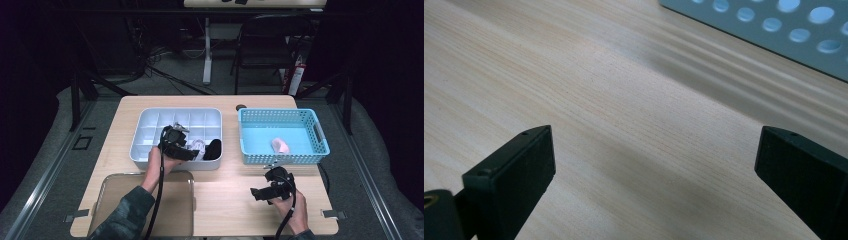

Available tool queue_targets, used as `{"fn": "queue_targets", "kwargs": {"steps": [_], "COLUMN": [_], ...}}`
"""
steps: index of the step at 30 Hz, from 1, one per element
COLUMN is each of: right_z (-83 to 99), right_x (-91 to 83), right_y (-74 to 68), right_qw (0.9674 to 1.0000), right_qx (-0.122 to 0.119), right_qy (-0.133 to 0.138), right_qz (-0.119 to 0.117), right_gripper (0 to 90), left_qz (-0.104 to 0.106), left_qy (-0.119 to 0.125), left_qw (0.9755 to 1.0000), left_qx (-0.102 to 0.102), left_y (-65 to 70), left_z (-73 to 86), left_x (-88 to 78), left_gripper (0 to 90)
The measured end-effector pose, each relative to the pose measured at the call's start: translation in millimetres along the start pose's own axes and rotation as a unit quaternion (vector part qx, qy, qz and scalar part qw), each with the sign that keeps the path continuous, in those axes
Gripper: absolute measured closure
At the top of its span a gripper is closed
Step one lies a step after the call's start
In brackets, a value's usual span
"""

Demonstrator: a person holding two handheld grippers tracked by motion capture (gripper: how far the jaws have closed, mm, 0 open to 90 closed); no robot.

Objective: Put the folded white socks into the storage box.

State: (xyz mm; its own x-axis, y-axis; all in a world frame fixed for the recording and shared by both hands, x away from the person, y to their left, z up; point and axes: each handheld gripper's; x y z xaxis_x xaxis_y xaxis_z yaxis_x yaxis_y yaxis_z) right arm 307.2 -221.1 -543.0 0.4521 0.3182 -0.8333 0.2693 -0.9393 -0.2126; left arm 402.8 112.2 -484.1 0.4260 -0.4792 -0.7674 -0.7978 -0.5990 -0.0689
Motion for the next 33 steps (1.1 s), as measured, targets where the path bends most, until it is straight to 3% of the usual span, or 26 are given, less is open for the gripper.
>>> {"fn": "queue_targets", "kwargs": {"steps": [14, 20, 25, 33], "right_z": [-2.0, -3.2, -3.6, -3.6], "right_x": [-7.9, -12.7, -16.5, -18.0], "right_y": [7.1, 11.2, 14.2, 20.6], "right_qw": [0.9999, 0.9998, 0.9996, 0.9998], "right_qx": [0.005, 0.002, 0.001, 0.007], "right_qy": [0.009, 0.010, 0.013, 0.009], "right_qz": [-0.008, -0.019, -0.024, -0.017], "right_gripper": [1.1, 0.6, 0.4, 0.1], "left_qz": [-0.006, -0.004, 0.026, 0.047], "left_qy": [0.001, 0.011, 0.030, 0.015], "left_qw": [1.0000, 0.9998, 0.9988, 0.9976], "left_qx": [0.005, 0.014, 0.030, 0.049], "left_y": [8.2, 22.6, 33.5, 52.7], "left_z": [13.4, 13.0, 18.9, 31.5], "left_x": [-12.7, -17.7, -17.3, -15.9], "left_gripper": [12.2, 7.4, 5.7, 0.3]}}
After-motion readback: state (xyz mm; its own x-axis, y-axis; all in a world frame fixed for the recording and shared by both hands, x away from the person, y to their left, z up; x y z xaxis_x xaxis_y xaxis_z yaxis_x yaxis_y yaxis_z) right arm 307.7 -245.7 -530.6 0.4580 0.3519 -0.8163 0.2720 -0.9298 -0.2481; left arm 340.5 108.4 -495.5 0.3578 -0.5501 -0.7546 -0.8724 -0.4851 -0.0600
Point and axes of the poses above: each handheld gripper's, and its own axes: x roughly forward along the jaws, z roughly out of its underside, y roughly to its right, and after that the axes turned 13 degrees about x, right-handed
